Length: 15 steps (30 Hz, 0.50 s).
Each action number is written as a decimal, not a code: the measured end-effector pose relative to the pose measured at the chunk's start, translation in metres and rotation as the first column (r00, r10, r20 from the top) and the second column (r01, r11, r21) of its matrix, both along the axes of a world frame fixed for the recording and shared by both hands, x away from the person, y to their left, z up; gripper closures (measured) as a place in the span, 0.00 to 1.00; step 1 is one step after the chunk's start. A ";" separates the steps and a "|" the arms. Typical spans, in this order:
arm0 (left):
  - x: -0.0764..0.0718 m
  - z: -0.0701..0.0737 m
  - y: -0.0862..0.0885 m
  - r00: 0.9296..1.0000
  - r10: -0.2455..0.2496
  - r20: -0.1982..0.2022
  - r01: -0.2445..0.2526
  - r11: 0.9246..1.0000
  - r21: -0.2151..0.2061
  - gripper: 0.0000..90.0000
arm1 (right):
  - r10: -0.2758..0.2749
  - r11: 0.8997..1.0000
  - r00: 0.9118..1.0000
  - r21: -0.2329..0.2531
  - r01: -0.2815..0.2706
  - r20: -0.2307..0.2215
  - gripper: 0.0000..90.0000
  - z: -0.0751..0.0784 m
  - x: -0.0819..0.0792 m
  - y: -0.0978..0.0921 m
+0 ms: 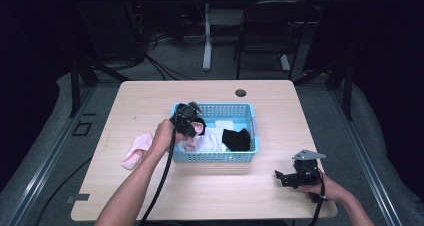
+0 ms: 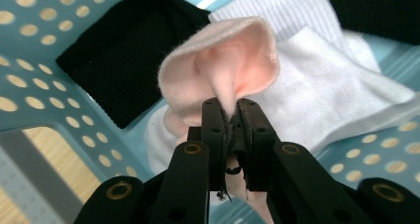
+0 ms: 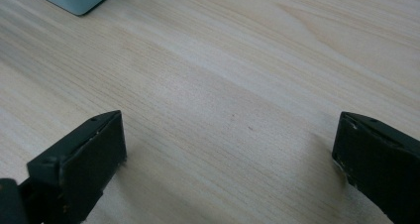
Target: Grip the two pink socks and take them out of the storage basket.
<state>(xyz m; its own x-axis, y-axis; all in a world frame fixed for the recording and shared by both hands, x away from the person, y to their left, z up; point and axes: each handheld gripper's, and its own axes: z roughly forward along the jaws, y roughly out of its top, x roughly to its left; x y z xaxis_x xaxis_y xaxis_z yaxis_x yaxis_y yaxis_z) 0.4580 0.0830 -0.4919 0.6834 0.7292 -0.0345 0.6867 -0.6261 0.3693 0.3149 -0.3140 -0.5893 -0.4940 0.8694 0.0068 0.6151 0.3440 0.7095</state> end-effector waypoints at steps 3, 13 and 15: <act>0.000 0.009 0.004 1.000 0.003 0.014 -0.003 1.000 -0.025 0.92 | 0.000 1.000 1.000 0.000 0.000 0.000 0.00 0.000 0.000 0.000; -0.003 0.039 0.013 0.997 0.002 0.077 0.003 0.998 -0.067 0.92 | -0.001 1.000 1.000 -0.003 0.001 0.000 0.00 0.000 0.000 0.000; -0.003 0.042 0.014 0.997 0.002 0.083 0.004 0.997 -0.073 0.92 | 0.000 1.000 1.000 0.000 0.000 0.000 0.00 0.000 0.000 0.000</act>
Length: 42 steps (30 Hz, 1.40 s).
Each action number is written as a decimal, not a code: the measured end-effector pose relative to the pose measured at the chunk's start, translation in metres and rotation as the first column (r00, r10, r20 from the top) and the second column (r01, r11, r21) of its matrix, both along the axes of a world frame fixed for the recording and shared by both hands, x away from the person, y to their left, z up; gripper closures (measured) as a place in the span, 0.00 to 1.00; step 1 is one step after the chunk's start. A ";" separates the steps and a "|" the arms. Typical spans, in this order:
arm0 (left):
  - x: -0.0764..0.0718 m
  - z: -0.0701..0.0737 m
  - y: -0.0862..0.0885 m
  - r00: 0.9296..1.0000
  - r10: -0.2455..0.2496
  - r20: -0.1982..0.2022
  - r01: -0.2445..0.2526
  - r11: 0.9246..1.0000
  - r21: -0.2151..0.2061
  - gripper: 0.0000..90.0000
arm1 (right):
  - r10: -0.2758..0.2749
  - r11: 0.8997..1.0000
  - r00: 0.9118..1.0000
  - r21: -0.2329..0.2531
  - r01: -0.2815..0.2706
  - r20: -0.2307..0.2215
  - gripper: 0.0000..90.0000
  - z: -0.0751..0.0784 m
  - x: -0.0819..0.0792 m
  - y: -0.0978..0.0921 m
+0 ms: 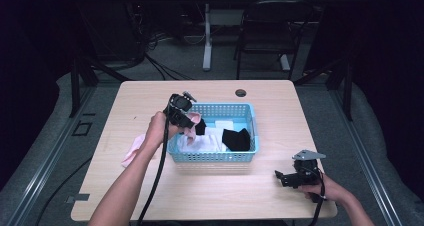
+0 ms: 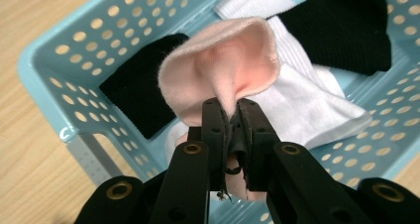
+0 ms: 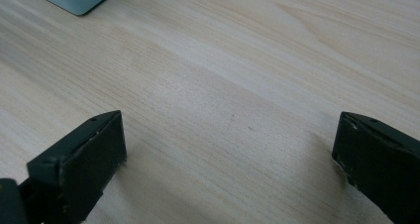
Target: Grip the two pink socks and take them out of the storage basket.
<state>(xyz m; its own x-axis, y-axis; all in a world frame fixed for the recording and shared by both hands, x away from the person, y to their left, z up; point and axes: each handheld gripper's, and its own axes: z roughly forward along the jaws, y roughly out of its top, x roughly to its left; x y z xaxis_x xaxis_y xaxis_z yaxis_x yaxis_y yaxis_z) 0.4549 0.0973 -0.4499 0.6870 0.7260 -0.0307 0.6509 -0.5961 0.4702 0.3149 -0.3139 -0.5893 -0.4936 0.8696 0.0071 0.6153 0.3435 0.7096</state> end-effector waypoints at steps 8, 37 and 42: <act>-0.005 0.018 0.008 1.000 0.001 0.021 -0.001 1.000 -0.016 0.92 | 0.000 1.000 1.000 0.001 0.000 0.000 0.00 0.000 0.000 0.000; -0.033 0.064 0.078 0.988 0.094 0.123 -0.086 0.994 -0.066 0.92 | 0.000 1.000 1.000 -0.001 0.000 0.000 0.00 0.000 -0.001 0.000; -0.038 0.064 0.099 0.982 0.136 0.132 -0.126 0.989 -0.082 0.92 | -0.001 1.000 1.000 -0.001 0.001 0.001 0.00 0.000 -0.001 0.000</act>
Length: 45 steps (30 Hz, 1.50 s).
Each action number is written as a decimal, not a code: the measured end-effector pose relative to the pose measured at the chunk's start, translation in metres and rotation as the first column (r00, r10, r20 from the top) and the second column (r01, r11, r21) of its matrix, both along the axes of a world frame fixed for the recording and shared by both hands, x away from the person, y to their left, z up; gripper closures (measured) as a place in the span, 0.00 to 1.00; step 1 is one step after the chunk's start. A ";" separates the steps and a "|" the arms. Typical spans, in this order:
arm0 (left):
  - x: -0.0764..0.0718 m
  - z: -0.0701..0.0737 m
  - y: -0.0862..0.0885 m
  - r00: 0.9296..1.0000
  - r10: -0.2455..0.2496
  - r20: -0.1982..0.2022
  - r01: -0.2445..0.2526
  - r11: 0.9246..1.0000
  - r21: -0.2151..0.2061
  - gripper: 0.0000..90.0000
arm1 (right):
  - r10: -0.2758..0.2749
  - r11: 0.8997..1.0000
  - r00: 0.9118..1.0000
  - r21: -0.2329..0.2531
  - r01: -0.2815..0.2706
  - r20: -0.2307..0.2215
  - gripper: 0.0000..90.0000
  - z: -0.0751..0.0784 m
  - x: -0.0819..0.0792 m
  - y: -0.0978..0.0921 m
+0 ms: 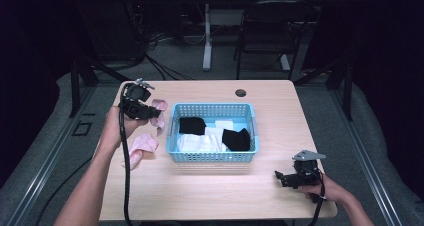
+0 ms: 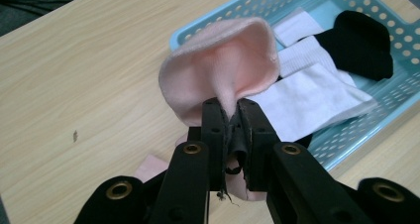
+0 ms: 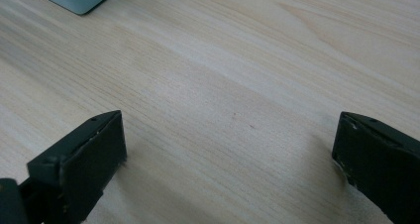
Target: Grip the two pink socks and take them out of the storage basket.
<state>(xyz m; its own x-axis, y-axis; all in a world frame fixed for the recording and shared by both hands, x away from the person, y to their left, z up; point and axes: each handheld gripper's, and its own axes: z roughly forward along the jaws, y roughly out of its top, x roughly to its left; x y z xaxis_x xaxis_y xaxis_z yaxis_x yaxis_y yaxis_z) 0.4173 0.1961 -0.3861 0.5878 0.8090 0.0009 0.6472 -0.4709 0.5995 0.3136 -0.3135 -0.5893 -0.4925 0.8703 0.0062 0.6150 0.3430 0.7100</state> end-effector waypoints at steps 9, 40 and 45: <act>-0.004 -0.012 0.037 0.996 0.083 -0.015 -0.084 0.996 -0.029 0.92 | -0.003 1.000 1.000 -0.004 0.003 -0.001 0.00 0.000 0.000 0.000; 0.009 -0.119 0.093 0.937 0.298 -0.182 -0.303 0.953 0.000 0.47 | -0.003 1.000 1.000 -0.004 0.003 0.000 0.00 0.000 0.000 0.000; -0.010 -0.110 0.107 0.937 0.328 -0.123 -0.335 0.941 -0.041 0.31 | -0.003 1.000 1.000 -0.004 0.003 -0.001 0.00 0.000 0.000 0.000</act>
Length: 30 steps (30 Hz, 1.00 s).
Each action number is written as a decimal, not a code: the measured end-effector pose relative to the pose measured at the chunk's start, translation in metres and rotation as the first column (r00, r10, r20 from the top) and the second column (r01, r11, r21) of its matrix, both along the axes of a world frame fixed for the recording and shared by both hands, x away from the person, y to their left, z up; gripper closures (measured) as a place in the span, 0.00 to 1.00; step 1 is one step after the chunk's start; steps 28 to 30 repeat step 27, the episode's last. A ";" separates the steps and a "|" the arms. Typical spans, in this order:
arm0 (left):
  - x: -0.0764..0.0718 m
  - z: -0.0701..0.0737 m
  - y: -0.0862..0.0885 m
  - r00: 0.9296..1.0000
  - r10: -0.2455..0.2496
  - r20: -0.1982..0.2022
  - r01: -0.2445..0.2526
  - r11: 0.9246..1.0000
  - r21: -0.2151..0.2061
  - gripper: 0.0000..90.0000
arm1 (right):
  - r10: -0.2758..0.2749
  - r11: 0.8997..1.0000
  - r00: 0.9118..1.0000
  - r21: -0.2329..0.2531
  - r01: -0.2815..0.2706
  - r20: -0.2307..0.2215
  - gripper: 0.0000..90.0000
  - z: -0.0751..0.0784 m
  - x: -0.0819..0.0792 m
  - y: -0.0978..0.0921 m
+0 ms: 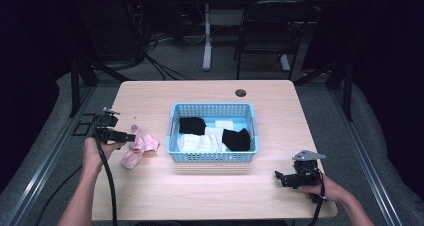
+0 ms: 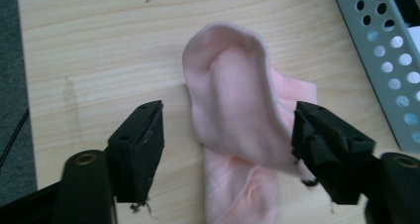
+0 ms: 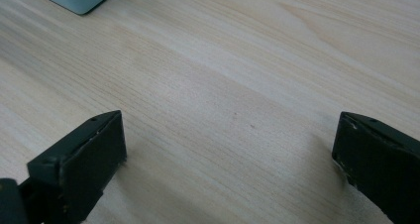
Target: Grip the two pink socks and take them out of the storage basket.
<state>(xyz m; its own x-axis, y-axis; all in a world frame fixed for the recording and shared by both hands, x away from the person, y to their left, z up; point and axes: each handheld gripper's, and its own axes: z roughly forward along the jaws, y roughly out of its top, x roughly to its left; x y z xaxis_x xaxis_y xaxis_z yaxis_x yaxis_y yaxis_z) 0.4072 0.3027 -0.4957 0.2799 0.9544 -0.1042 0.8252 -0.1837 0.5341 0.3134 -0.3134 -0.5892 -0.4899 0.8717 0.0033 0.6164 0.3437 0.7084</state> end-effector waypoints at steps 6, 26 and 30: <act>-0.037 -0.009 0.009 0.999 0.016 0.041 -0.014 0.999 -0.040 0.16 | 0.000 1.000 1.000 -0.001 0.000 0.000 0.00 0.000 0.000 0.000; -0.072 -0.060 0.008 0.999 -0.014 0.050 0.013 1.000 0.013 0.00 | -0.003 1.000 1.000 -0.001 0.003 0.001 0.00 0.000 0.000 0.000; -0.074 -0.062 0.009 0.999 -0.008 0.044 0.007 1.000 0.018 0.00 | -0.001 1.000 1.000 0.002 0.001 0.000 0.00 0.000 0.000 0.000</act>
